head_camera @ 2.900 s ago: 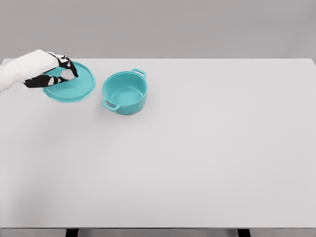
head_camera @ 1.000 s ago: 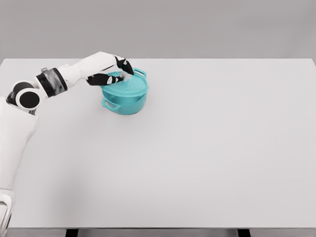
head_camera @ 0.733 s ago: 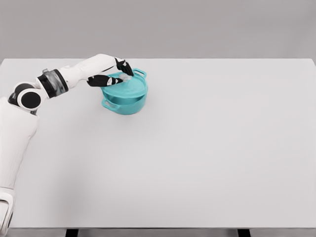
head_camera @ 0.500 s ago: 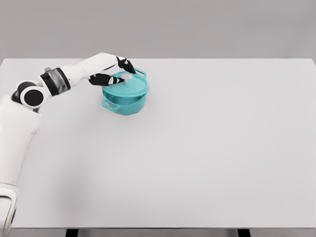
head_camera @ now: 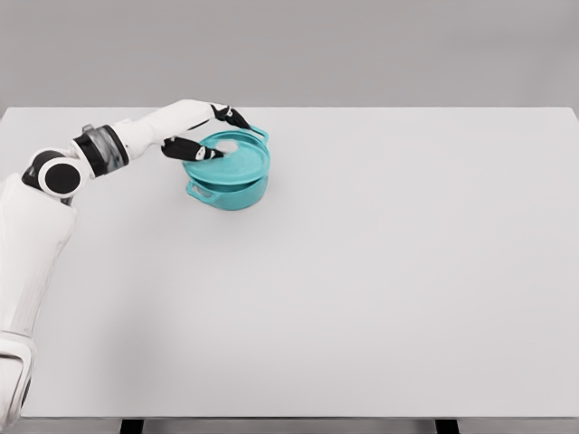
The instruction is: Cover the pot with left arm
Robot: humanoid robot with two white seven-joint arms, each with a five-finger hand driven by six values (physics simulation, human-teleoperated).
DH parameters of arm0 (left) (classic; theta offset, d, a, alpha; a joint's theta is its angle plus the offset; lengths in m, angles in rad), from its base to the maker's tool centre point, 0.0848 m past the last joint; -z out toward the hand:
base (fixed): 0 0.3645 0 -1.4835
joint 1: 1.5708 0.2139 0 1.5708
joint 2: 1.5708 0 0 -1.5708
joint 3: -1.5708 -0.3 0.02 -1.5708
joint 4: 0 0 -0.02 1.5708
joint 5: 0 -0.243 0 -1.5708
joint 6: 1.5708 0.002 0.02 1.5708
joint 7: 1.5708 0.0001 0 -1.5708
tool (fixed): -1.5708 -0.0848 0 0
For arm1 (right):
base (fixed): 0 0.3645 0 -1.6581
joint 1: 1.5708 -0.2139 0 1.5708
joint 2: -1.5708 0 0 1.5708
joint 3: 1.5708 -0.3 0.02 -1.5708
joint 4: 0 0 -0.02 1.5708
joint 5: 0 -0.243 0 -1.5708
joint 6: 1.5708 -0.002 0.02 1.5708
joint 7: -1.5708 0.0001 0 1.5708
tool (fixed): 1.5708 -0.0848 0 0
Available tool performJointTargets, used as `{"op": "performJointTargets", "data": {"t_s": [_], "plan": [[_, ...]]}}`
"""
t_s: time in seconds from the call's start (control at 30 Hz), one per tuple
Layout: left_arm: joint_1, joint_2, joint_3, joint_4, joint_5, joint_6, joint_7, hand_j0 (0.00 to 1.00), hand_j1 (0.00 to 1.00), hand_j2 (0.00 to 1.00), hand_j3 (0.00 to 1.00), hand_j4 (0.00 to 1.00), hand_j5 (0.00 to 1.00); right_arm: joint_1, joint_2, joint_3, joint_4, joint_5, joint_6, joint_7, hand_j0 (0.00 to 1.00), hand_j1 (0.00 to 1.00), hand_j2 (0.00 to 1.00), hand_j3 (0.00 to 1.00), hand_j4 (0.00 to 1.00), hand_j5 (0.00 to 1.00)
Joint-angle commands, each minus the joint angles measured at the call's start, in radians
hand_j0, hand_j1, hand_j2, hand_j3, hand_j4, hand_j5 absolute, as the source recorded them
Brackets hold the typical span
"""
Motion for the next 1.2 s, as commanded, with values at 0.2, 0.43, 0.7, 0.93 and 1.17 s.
{"op": "performJointTargets", "data": {"t_s": [0.2, 0.43, 0.7, 0.93, 1.17], "plan": [[0.000, -0.001, 0.001, 0.014, 0.008, 0.003, 0.000, 0.81, 0.81, 0.81, 0.81, 0.81, 0.81, 0.000, 0.000, 0.000, 0.000, 0.000, 0.000, 0.000, 1.00, 1.00, 1.00, 1.00, 1.00, 1.00], [-0.003, -0.015, 0.001, 0.035, 0.008, 0.003, 0.000, 0.81, 0.81, 0.81, 0.81, 0.81, 0.81, 0.000, 0.000, 0.000, 0.001, 0.000, 0.000, 0.000, 1.00, 1.00, 1.00, 1.00, 1.00, 1.00], [-0.023, -0.026, 0.001, 0.060, 0.008, 0.003, 0.000, 0.81, 0.81, 0.81, 0.81, 0.81, 0.81, 0.000, 0.000, 0.000, 0.000, 0.000, 0.000, 0.000, 1.00, 1.00, 1.00, 1.00, 1.00, 1.00], [-0.023, -0.024, 0.001, 0.058, 0.008, 0.003, 0.000, 0.83, 0.83, 0.83, 0.83, 0.83, 0.83, -0.002, 0.000, 0.000, 0.001, 0.000, 0.000, 0.000, 1.00, 1.00, 1.00, 1.00, 1.00, 1.00], [-0.023, -0.018, 0.006, 0.058, 0.008, 0.003, 0.000, 0.94, 0.94, 0.94, 0.94, 0.94, 0.94, 0.000, 0.000, 0.000, 0.001, 0.000, 0.000, 0.000, 1.00, 1.00, 1.00, 1.00, 1.00, 1.00]]}}
